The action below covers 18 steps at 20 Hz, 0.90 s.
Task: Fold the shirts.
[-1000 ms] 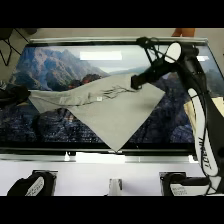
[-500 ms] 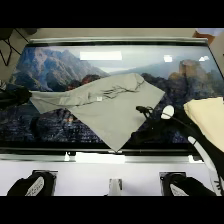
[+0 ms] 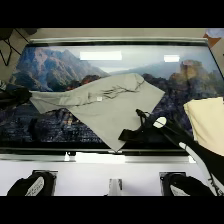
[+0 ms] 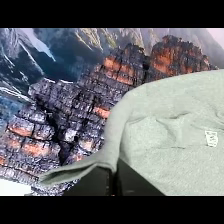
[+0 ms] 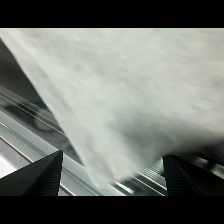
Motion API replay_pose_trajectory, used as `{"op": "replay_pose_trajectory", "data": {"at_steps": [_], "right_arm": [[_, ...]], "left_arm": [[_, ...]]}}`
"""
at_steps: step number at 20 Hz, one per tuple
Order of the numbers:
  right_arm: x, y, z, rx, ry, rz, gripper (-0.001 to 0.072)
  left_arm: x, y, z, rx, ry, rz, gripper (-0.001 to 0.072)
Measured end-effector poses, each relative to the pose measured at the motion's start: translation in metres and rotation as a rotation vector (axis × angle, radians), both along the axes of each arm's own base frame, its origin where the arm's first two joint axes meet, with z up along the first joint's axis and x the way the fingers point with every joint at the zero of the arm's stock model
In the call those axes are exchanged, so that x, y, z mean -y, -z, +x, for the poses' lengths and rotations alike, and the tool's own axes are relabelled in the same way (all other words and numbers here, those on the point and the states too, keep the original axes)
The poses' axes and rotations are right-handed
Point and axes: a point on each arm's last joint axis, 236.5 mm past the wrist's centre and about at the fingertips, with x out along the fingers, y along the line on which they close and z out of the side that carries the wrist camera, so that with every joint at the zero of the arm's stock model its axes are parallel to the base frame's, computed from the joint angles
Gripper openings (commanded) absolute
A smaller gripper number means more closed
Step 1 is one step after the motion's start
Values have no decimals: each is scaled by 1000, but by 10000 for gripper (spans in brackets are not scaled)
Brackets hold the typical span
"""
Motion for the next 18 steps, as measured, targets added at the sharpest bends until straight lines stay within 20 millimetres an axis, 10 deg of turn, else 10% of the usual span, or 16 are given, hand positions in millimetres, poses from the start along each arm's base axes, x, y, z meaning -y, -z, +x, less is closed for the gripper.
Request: {"op": "replay_pose_trajectory", "data": {"at_steps": [4,6,7,11,15,18], "right_arm": [[-36,7,9,22,98,29,613],[-43,11,16,54,128,21,102],[-43,14,20,68,137,14,28],[-49,-16,51,233,40,48,27],[-2,-131,125,618,-166,-18,26],[77,-309,178,1089,-134,-223,27]], "left_arm": [[0,0,0,-1,0,0,37],[1,1,-1,-8,3,-1,37],[1,2,-2,-14,4,-2,37],[4,-11,-6,11,10,-3,37],[0,-124,-8,313,-8,49,36],[-8,-283,-42,751,-71,113,36]]}}
